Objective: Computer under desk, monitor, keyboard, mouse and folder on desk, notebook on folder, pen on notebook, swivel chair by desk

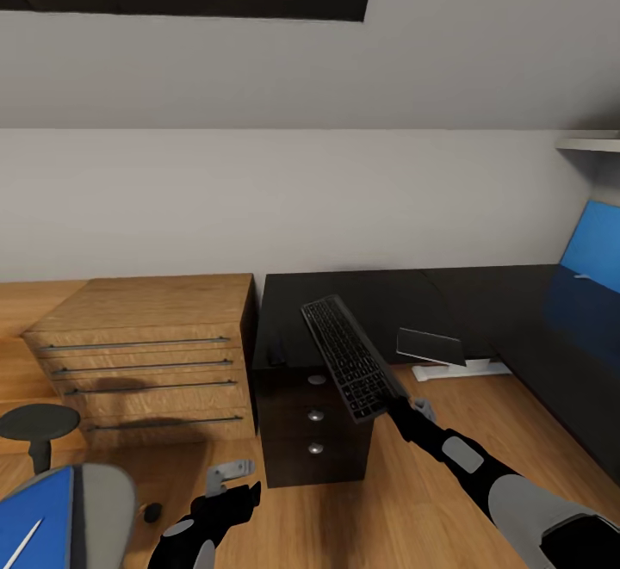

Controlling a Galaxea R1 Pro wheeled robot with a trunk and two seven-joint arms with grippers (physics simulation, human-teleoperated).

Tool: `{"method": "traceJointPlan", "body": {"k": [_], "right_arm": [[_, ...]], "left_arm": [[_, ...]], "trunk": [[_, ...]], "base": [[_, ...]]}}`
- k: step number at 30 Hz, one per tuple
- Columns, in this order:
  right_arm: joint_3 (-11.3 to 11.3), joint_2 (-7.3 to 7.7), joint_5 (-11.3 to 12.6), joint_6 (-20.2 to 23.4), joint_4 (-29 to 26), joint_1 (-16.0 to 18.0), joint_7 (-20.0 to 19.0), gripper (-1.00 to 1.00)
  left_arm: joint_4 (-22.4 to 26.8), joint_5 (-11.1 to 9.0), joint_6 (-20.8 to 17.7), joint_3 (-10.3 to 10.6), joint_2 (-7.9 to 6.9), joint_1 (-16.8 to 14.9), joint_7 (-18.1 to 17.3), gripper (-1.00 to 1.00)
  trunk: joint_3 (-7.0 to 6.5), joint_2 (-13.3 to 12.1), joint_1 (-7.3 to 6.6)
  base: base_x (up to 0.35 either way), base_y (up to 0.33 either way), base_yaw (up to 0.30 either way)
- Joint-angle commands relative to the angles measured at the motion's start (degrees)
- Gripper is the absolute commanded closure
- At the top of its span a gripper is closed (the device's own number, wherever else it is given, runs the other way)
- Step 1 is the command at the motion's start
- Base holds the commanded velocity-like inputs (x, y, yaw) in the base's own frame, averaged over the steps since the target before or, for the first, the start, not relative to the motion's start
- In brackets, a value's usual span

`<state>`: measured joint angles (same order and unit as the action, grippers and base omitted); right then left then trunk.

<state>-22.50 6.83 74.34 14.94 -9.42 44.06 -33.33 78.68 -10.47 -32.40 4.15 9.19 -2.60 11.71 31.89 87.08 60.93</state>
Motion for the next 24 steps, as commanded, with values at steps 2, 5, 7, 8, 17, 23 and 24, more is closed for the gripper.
{"method": "traceJointPlan", "body": {"k": [2,5,7,8,17,23,24], "right_arm": [[-0.5,0.03,0.5,0.3,0.0,0.0,-0.1,1.0],[-0.5,0.03,0.5,0.3,0.0,0.1,-0.2,1.0],[-0.5,0.04,0.5,0.3,0.0,0.0,-0.2,1.0],[-0.5,0.07,0.5,0.3,0.0,0.0,-0.2,1.0],[-0.5,0.19,0.5,0.3,-0.4,0.1,-1.1,1.0],[-0.5,0.2,0.5,0.3,-0.7,0.1,-3.6,1.0],[-0.5,0.2,0.5,0.3,-0.9,0.1,-3.7,1.0]], "left_arm": [[0.1,-0.6,-0.2,0.1,0.02,0.0,0.5,-1.0],[0.1,-0.6,-0.2,0.1,0.03,0.0,0.5,-1.0],[0.1,-0.6,-0.2,0.1,0.02,0.0,0.5,-1.0],[0.1,-0.6,-0.2,0.1,0.02,0.0,0.5,-1.0],[0.1,-0.6,-0.2,0.1,0.04,0.0,0.6,-1.0],[0.1,-0.4,-0.1,0.1,0.04,0.0,0.7,-1.0],[0.1,-0.4,-0.1,0.1,0.04,0.0,0.8,-1.0]], "trunk": [[0.06,0.0,0.0],[0.06,0.0,0.0],[0.06,0.0,0.0],[-0.12,-0.4,-0.22],[-1.73,-4.0,-2.2],[-2.81,-6.4,-3.52],[-2.99,-6.8,-3.74]], "base": [[0.001,0.0,0.0],[0.0,0.0,0.0],[0.0,0.0,0.0],[0.0,0.0,0.0],[0.0,0.0,0.0],[-0.099,0.0,0.0],[-0.283,-0.013,0.0]]}}
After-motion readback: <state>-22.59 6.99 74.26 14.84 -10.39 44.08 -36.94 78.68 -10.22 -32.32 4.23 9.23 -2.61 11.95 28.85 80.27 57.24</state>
